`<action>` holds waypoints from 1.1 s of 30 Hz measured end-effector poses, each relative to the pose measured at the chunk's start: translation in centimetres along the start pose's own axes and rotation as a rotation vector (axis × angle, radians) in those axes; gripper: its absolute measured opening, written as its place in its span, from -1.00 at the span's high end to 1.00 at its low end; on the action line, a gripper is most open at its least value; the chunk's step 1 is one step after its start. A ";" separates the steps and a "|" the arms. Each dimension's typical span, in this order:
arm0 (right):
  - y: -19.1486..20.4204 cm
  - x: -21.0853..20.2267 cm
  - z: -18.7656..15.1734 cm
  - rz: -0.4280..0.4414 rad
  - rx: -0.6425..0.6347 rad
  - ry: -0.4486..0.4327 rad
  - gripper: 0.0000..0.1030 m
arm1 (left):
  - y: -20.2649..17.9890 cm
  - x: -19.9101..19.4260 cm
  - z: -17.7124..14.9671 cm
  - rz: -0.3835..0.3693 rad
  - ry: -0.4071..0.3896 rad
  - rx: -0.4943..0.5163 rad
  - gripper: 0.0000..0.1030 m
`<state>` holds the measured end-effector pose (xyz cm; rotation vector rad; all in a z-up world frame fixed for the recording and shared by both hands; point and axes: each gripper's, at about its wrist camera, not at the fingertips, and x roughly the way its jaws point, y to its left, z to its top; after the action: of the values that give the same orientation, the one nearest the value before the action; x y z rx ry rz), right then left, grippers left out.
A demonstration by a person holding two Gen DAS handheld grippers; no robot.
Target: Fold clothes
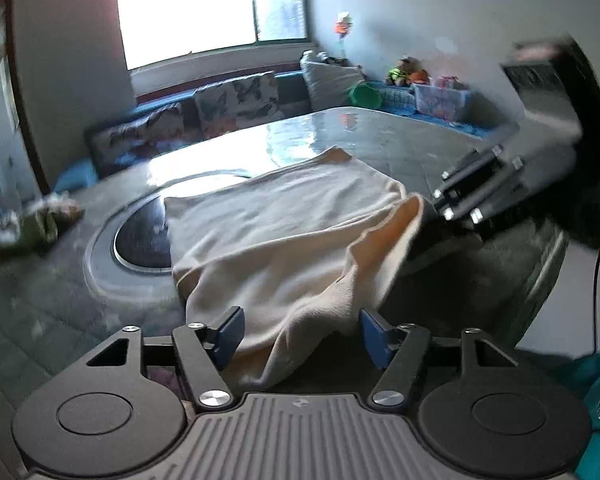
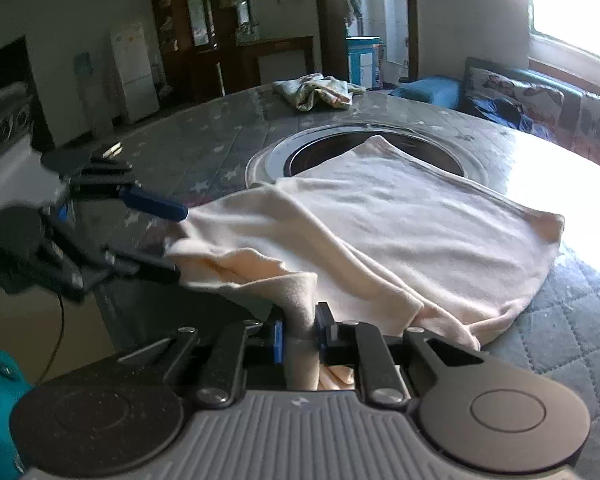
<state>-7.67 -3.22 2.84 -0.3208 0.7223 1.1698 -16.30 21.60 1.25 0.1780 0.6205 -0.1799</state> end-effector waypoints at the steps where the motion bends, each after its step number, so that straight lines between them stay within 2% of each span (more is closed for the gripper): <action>1: -0.3 0.0 0.2 0.005 0.024 0.001 0.73 | -0.1 0.0 -0.1 -0.005 0.000 0.014 -0.32; 3: -0.7 -0.1 0.3 -0.005 0.051 -0.001 0.73 | -0.2 0.0 -0.4 -0.013 -0.001 0.035 -0.34; 8: -1.4 -0.2 0.7 -0.003 0.090 -0.013 0.74 | 0.2 0.5 -0.5 0.031 0.001 0.050 -0.34; 11: -1.4 -0.1 0.8 -0.006 0.091 -0.014 0.74 | 0.1 1.1 -0.6 0.049 -0.009 0.109 -0.33; 14: -1.4 -0.1 0.7 -0.010 0.094 -0.019 0.75 | -0.2 1.9 -1.0 0.068 -0.012 0.178 -0.14; 16: -1.2 -0.2 0.7 -0.019 0.089 -0.026 0.76 | -0.2 2.3 -1.3 0.077 -0.010 0.197 0.10; 18: -1.1 -0.3 0.5 -0.024 0.088 -0.030 0.77 | 0.1 2.4 -1.4 0.083 -0.010 0.192 0.43; 20: -1.1 -0.4 0.4 -0.029 0.087 -0.035 0.78 | 0.3 2.5 -1.6 0.089 -0.011 0.188 0.57; 24: -0.7 -0.7 0.2 -0.033 0.071 -0.049 0.80 | 0.6 1.7 -1.3 0.078 -0.020 0.179 0.73; 33: 0.6 -2.9 0.0 -0.010 0.030 -0.079 0.81 | -0.2 -1.4 -0.5 0.035 -0.055 0.114 0.80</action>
<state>-8.78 -5.13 4.82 -0.2518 0.6676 1.1548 -17.72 21.71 1.67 0.2929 0.5527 -0.1859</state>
